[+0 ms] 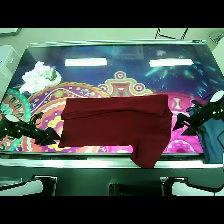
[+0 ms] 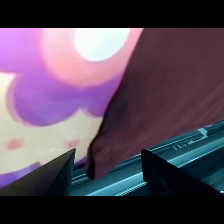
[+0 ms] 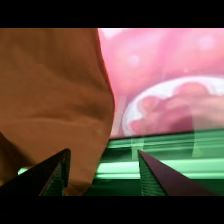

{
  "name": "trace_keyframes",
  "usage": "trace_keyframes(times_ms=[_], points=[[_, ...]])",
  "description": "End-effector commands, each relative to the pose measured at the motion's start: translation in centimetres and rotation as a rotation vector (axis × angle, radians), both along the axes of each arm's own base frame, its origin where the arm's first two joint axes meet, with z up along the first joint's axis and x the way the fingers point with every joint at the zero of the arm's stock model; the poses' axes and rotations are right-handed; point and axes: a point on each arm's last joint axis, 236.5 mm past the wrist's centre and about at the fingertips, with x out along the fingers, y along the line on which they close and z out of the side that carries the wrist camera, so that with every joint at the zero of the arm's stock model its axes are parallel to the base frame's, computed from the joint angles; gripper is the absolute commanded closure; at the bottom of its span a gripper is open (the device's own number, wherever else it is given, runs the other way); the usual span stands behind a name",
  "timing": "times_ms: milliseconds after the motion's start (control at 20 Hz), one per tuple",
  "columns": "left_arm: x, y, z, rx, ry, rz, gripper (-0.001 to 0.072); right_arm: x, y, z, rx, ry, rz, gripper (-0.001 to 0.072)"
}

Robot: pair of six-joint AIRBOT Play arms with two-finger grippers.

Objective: Fold the clothes and pants, and hang the long-sleeved shirts on hangers.

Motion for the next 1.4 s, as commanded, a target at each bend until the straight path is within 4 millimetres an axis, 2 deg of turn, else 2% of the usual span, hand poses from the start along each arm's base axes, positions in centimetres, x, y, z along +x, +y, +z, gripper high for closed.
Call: trace_keyframes(times_ms=[0, 100, 150, 250, 300, 350, 450, 600, 750, 850, 950, 1000, 1050, 1150, 1200, 1250, 1350], points=[[-0.5, -0.9, -1.0, -0.003, -0.016, 0.023, 0.0267, -0.5, 0.3, 0.3, 0.009, 0.002, 0.003, 0.0195], [-1.2, -1.5, -1.6, 0.002, 0.011, 0.028, 0.0267, -0.6, 0.3, 0.3, 0.009, 0.001, 0.003, 0.0195], [-1.7, -1.8, -1.8, -0.001, 0.024, 0.024, 0.0294, -1.0, 0.5, 0.2, 0.01, 0.006, 0.003, 0.0195], [-1.7, -1.8, -2.1, 0.008, 0.02, 0.029, 0.0622, -2.8, 1.2, -0.6, 0.024, 0.03, 0.01, 0.0194], [-1.5, -1.7, -2.2, 0.013, 0.012, 0.031, 0.0684, -4.1, 1.9, -1.3, 0.039, 0.038, 0.018, 0.0192], [-1.4, -1.7, -2.1, 0.014, 0.008, 0.031, 0.0684, -5.4, 2.8, -2.0, 0.06, 0.04, 0.021, 0.0142], [-0.9, -1.5, -1.7, 0.021, -0.012, 0.03, 0.0684, -7.8, 4.7, -3.7, 0.099, 0.033, 0.017, 0.0138], [-0.2, -1.3, -0.8, 0.032, -0.049, 0.028, 0.0685, -8.6, 6.8, -5.9, 0.154, 0.003, -0.034, 0.0149], [-0.2, -1.3, -0.4, 0.031, -0.057, 0.025, 0.0684, -7.3, 8.3, -7.0, 0.199, -0.058, -0.114, 0.0183], [-0.3, -1.4, -0.4, 0.029, -0.055, 0.024, 0.0684, -7.0, 8.7, -7.6, 0.206, -0.07, -0.145, 0.0277], [-0.3, -1.3, -0.4, 0.03, -0.056, 0.024, 0.0684, -6.4, 8.4, -8.0, 0.193, -0.083, -0.166, 0.0458], [-0.3, -1.4, -0.4, 0.029, -0.056, 0.024, 0.0684, -6.2, 8.5, -8.0, 0.196, -0.091, -0.174, 0.061], [-0.3, -1.4, -0.3, 0.026, -0.055, 0.021, 0.0684, -6.0, 8.5, -7.8, 0.201, -0.094, -0.17, 0.0672], [0.3, -1.2, 0.6, 0.025, -0.075, 0.011, 0.0684, -4.9, 8.2, -6.0, 0.221, -0.133, -0.087, 0.0674], [1.4, -0.9, 1.7, 0.028, -0.106, 0.003, 0.0684, -3.3, 7.5, -4.6, 0.21, -0.169, -0.058, 0.0674], [2.6, -0.5, 2.8, 0.034, -0.131, 0.003, 0.0684, -1.1, 6.5, -2.5, 0.188, -0.218, -0.046, 0.0675], [6.5, 0.6, 5.0, 0.08, -0.209, 0.042, 0.0684, 4.1, 4.6, 1.7, 0.145, -0.337, -0.063, 0.0675]])
